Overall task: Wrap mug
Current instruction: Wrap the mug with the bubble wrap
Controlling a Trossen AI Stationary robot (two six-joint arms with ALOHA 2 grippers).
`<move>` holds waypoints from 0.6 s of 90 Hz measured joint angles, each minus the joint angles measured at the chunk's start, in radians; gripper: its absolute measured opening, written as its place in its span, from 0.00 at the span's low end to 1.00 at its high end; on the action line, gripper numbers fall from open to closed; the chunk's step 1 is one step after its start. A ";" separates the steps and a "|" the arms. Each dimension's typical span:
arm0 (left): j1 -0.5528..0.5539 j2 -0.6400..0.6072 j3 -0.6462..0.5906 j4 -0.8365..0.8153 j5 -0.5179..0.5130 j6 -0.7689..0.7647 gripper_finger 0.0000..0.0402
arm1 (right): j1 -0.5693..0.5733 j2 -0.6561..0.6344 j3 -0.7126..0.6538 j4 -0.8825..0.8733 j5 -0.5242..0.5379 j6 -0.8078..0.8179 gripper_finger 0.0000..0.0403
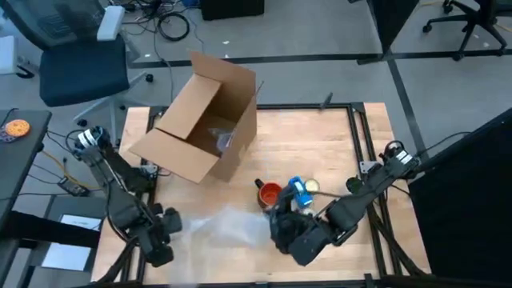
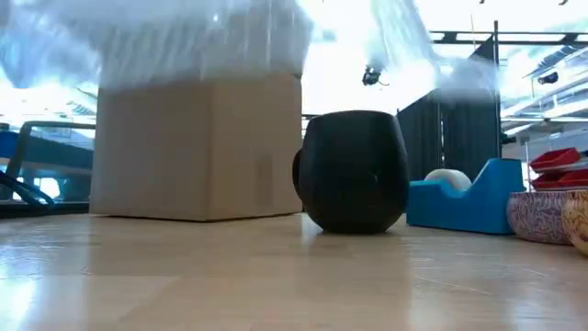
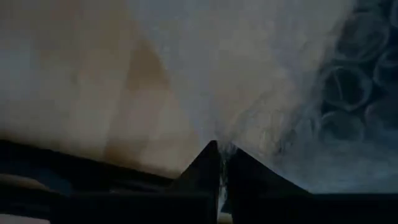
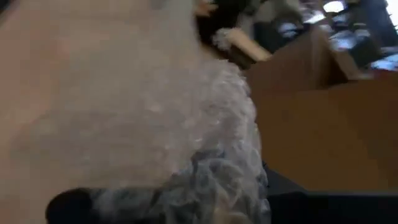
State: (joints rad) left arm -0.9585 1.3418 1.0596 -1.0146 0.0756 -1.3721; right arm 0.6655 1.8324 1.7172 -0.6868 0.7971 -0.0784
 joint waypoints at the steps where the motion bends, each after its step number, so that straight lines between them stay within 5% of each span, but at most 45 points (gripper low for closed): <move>1: 0.000 0.000 -0.011 0.021 0.010 -0.002 0.01 | 0.002 0.000 -0.013 0.016 -0.010 0.000 0.00; 16: 0.000 0.001 -0.182 0.378 0.230 -0.080 0.09 | 0.027 0.000 -0.168 0.138 -0.045 -0.028 0.00; 27: 0.000 0.001 -0.266 0.459 0.338 -0.160 0.15 | 0.042 0.000 -0.180 0.136 0.207 -0.142 0.00; 39: 0.000 0.001 -0.295 0.437 0.343 -0.151 0.20 | 0.045 -0.003 -0.130 0.192 0.391 -0.289 0.00; 54: -0.006 0.001 -0.299 0.421 0.291 -0.150 0.26 | 0.045 -0.004 -0.118 0.208 0.263 -0.268 0.05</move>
State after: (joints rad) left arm -0.9647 1.3426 0.7605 -0.5940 0.3668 -1.5217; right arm 0.7107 1.8286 1.5988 -0.4791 1.0602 -0.3468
